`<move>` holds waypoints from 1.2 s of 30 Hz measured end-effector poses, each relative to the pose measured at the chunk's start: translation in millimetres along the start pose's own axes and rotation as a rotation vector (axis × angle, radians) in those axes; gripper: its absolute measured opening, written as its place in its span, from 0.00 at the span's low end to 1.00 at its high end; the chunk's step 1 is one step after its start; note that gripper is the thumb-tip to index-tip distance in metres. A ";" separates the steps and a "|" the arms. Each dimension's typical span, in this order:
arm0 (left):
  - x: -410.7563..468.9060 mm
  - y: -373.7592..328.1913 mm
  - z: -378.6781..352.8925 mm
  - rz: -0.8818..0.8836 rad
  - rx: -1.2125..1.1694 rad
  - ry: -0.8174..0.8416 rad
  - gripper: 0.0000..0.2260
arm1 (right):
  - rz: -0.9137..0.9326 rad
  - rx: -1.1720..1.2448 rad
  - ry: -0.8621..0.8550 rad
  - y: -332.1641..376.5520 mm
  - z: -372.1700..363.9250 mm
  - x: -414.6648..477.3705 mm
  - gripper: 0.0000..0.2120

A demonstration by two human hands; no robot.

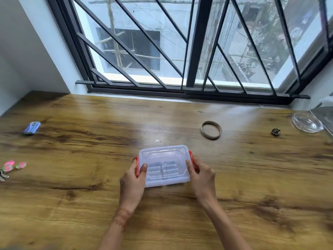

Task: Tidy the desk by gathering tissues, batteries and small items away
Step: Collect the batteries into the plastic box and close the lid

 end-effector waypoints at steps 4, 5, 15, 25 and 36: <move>-1.2 -7.4 -0.9 -0.011 -0.017 0.055 0.20 | -0.073 0.040 0.026 -2.8 4.5 0.0 0.15; -2.3 -11.1 -2.4 -0.013 -0.017 0.071 0.20 | -0.094 0.055 0.010 -4.4 9.8 -0.8 0.16; -33.7 -92.4 -76.6 -0.196 -0.007 0.280 0.21 | -0.267 0.194 -0.210 -49.3 110.1 -11.8 0.17; -126.0 -195.7 -281.3 -0.380 0.065 0.640 0.17 | -0.463 0.340 -0.610 -161.5 289.9 -39.8 0.11; -204.1 -291.2 -505.0 -0.265 0.082 0.959 0.19 | -0.542 0.458 -0.973 -264.7 414.0 -59.4 0.07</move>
Point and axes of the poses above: each hand's wrist, its own x-axis towards the middle knuckle, its own z-axis out of the back of the hand, y = z × x, the point moved 10 cm from there along x, towards the middle knuckle, and after that the axes turned 15 degrees about z, right-handed, at the moved point
